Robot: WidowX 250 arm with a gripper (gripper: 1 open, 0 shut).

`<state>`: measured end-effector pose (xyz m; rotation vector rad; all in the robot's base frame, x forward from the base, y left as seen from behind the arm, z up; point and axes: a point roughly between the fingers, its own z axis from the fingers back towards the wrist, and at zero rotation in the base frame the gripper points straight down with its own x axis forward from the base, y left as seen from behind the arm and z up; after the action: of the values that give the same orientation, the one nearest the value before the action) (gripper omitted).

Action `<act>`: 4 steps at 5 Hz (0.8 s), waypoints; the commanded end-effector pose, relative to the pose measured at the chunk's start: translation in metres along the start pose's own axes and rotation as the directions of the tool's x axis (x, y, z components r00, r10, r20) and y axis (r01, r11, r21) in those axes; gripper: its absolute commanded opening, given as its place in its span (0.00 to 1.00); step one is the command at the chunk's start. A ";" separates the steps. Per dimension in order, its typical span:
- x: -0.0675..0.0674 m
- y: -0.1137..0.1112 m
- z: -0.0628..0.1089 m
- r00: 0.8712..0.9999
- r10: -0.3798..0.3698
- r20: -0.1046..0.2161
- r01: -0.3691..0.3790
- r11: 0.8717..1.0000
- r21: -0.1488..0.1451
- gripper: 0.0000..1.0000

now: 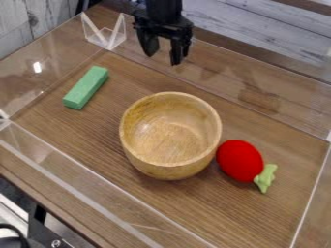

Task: Move the red object to the right side of the table

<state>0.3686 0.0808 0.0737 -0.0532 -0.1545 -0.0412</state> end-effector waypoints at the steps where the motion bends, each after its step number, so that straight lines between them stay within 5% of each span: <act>1: 0.005 0.000 0.019 0.998 -0.002 0.056 0.001 1.000 0.018 1.00; 2: 0.006 0.001 0.020 0.998 0.011 0.068 -0.012 1.000 0.027 1.00; 4: -0.005 -0.008 -0.002 0.998 -0.056 -0.001 0.056 0.998 -0.005 1.00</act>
<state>0.3586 0.0756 0.0559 -0.0659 -0.1102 -0.0786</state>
